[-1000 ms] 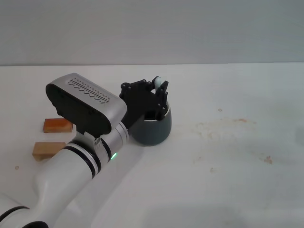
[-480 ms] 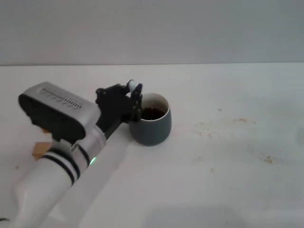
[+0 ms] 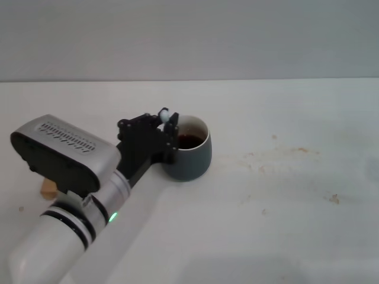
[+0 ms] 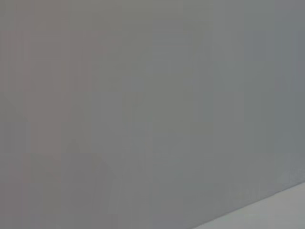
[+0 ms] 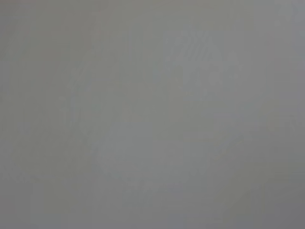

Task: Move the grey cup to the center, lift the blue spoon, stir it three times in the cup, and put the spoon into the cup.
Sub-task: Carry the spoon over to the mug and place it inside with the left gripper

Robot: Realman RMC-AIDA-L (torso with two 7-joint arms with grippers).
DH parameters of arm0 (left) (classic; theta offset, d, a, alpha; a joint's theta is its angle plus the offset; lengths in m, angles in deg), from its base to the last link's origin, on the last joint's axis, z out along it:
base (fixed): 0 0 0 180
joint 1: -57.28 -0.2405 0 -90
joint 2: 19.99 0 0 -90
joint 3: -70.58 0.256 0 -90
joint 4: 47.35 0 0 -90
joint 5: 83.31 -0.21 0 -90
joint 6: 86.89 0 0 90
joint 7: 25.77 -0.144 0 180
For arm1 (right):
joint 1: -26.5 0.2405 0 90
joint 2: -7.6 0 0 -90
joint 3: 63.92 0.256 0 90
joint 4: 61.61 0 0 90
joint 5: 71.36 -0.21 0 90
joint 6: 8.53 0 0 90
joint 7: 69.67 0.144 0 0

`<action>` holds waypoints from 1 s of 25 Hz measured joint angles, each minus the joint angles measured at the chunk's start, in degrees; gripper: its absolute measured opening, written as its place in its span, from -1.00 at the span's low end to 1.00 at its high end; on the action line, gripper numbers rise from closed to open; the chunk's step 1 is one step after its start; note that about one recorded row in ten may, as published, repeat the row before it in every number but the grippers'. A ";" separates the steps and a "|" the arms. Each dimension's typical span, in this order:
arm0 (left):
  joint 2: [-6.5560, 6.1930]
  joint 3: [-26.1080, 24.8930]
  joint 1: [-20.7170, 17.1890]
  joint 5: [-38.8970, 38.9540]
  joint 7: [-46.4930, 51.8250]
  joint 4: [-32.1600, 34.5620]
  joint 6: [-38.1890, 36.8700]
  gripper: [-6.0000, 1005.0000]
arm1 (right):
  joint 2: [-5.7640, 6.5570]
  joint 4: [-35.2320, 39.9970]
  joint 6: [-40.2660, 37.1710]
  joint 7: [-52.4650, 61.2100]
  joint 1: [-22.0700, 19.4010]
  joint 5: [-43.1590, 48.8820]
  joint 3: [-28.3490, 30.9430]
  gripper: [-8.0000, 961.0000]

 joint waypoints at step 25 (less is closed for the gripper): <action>0.77 1.85 10.93 -1.80 8.79 11.96 -5.32 -0.70 | -0.09 -3.72 -0.12 -0.07 -3.63 0.04 -0.74 -0.92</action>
